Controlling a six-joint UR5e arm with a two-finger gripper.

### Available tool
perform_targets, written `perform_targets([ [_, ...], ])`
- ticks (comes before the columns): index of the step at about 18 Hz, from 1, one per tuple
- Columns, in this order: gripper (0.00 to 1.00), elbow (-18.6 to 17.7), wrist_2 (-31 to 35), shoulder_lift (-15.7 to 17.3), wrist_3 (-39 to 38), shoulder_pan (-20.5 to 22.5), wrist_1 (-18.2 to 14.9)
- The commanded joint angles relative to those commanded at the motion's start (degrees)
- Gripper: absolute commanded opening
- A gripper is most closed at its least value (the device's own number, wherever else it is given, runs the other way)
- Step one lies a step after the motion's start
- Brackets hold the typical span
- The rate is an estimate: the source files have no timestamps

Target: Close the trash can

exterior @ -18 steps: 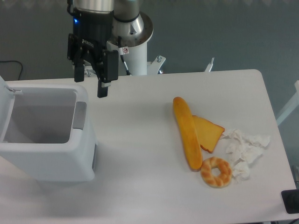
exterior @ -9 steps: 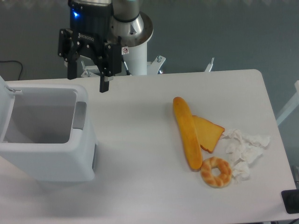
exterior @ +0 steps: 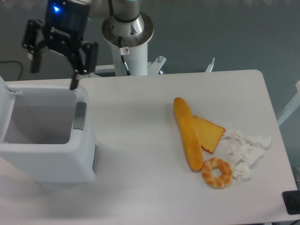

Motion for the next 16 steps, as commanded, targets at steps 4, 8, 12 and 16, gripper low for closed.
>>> perform_targets([
  [4,1.0,0.1,-2.5,0.5,-2.2,-0.1,0.0],
  [8,1.0,0.1,-6.2,1.1,-4.1,-0.6,0.0],
  [12,1.0,0.0,-9.0,1.9,-5.7,-1.7,0.0],
  [16,1.0,-0.2,-11.2,3.4,-6.0,-1.7,-0.1],
])
